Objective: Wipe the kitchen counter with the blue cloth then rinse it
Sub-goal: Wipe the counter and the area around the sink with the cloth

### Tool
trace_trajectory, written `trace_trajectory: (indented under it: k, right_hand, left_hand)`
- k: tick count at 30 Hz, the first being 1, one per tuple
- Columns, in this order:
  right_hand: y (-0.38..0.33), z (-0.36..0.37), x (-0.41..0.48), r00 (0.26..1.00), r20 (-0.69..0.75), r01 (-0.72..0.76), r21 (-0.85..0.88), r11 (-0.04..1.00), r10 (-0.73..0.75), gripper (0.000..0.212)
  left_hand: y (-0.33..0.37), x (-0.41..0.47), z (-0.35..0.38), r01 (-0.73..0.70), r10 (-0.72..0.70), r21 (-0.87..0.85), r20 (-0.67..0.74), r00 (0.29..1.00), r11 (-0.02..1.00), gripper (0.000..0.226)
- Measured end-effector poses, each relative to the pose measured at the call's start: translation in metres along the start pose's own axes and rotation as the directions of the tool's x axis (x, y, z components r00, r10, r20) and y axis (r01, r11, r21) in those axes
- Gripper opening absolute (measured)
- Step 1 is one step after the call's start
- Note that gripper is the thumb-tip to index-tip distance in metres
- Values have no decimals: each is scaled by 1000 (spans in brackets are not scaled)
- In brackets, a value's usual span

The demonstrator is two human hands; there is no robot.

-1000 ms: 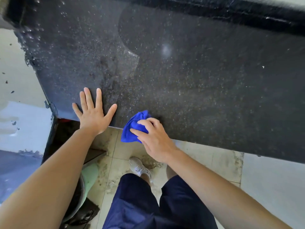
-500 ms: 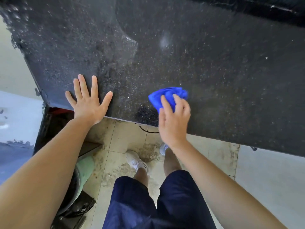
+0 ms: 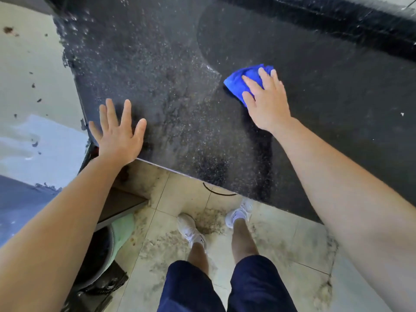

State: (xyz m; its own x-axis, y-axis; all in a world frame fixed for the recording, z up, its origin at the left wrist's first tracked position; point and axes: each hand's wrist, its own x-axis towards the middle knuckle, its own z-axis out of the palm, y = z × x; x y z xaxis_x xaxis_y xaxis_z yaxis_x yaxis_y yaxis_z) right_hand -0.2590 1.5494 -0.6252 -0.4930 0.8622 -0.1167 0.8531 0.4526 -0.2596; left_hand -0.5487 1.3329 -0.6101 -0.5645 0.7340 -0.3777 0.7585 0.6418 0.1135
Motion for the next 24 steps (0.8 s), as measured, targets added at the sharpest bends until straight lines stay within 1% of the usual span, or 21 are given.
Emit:
trace_trajectory:
  k: [2,4,5,6,7,8,9,10,12,14,16,17,18,19,20,21,22,23,24]
  right_hand:
    - [-13,-4,31,997,6,-72,33,997,72,50]
    - [-34,0,48,993,-1,-114,62,991,115,51]
    - [-46,5,51,995,-15,-93,64,994,94,51]
    - [-56,11,50,999,-36,-29,58,998,31,50]
    - [-65,17,41,995,-58,86,55,995,-83,48]
    - [-74,24,25,969,-76,241,64,969,-236,46]
    - [-82,33,2,921,-77,388,83,918,-382,44]
    - [-90,41,-27,870,-54,493,120,862,-490,42]
    - [-100,51,-86,789,22,598,200,776,-614,39]
    - [-99,53,-120,700,101,674,235,700,-707,39]
    - [-88,48,-123,603,141,750,233,619,-785,40]
    - [-80,45,-114,577,140,773,223,593,-805,39]
    - [-72,40,-100,589,134,770,206,604,-797,39]
    - [-62,37,-80,643,109,738,174,651,-758,39]
    - [-52,33,-55,728,66,671,132,730,-682,40]
    - [-42,28,-27,819,8,571,95,815,-574,41]
    - [-35,22,4,898,-41,440,79,894,-439,44]
    - [-33,15,33,956,-64,292,80,953,-288,46]
    - [-37,8,60,988,-54,150,88,985,-145,49]
  left_hand:
    - [-6,1,7,11,-13,24,68,998,1000,69]
    - [-9,0,15,-12,9,41,67,998,999,72]
    - [-10,-1,17,-12,10,36,56,998,999,72]
    - [-10,0,17,-8,7,28,45,999,1000,72]
    - [-10,1,17,-4,3,24,37,999,1000,71]
    - [-10,2,16,-1,0,24,40,999,1000,71]
    - [-11,2,16,1,-2,26,51,999,1000,71]
    - [-11,1,16,3,-4,23,60,998,1000,70]
    - [-12,0,17,14,-14,5,64,998,1000,70]
    - [-11,-2,17,25,-24,-14,72,997,1000,70]
    - [-11,-2,16,24,-23,-23,76,997,999,71]
    - [-10,-3,15,22,-19,-26,78,997,999,71]
    - [-10,-3,14,17,-14,-28,78,997,999,71]
    - [-10,-2,14,9,-7,-27,75,997,1000,72]
    - [-9,-1,14,3,-1,-26,70,998,1000,72]
    - [-9,0,14,0,2,-24,65,998,1000,72]
    - [-9,0,14,-2,3,-17,60,998,1000,71]
    - [-9,1,14,-4,4,-11,56,998,1000,71]
    - [-9,2,14,-5,6,-9,56,998,1000,71]
